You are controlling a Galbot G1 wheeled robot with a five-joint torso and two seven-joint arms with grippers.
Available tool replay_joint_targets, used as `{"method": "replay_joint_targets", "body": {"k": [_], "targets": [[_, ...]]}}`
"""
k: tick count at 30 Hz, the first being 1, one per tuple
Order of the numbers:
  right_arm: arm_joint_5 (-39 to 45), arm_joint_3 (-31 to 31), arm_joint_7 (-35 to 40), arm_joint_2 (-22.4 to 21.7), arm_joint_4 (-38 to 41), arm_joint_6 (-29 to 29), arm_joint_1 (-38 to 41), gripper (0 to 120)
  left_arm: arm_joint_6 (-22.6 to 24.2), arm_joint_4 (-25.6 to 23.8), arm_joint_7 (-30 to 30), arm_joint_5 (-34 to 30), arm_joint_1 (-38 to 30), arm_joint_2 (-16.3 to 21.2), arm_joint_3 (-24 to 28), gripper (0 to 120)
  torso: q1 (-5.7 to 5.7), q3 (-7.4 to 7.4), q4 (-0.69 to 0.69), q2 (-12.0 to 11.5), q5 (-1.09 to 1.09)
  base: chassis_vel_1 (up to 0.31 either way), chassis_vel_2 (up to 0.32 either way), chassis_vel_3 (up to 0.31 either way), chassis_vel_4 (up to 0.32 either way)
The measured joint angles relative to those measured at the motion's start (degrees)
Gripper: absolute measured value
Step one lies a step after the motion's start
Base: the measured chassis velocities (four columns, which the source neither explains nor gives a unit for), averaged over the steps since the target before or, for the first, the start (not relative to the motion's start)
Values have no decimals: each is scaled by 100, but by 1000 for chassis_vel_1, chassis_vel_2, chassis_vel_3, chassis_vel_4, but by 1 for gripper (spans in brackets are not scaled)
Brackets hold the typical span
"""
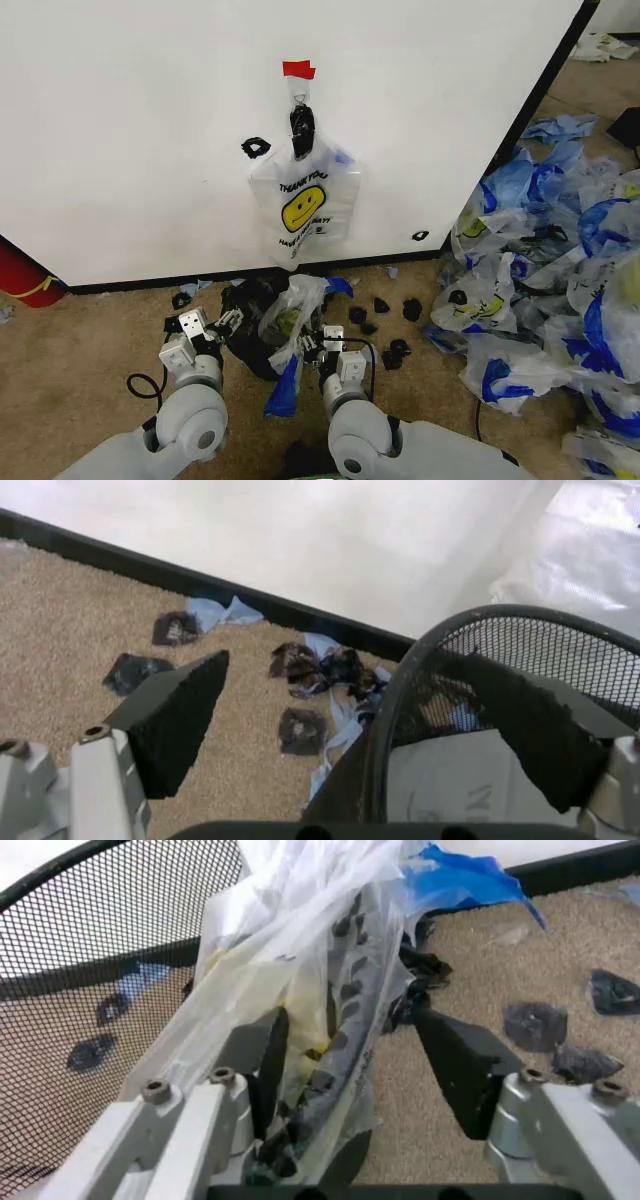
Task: Pick up the garbage bag from the wall and place it over the trash bin.
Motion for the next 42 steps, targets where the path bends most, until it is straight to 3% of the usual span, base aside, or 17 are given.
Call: {"method": "replay_joint_targets", "body": {"k": [36,42], "targets": [[-146,10,31,110,-57,-2,-82,27,-26,45,24,167,145,-34,7,93,0,0,0,0,0,0,0,0,0],[-144,12,29,148,-113,-2,-59,19,-37,62,24,166,107,-45,4,93,0,0,0,0,0,0,0,0,0]]}}
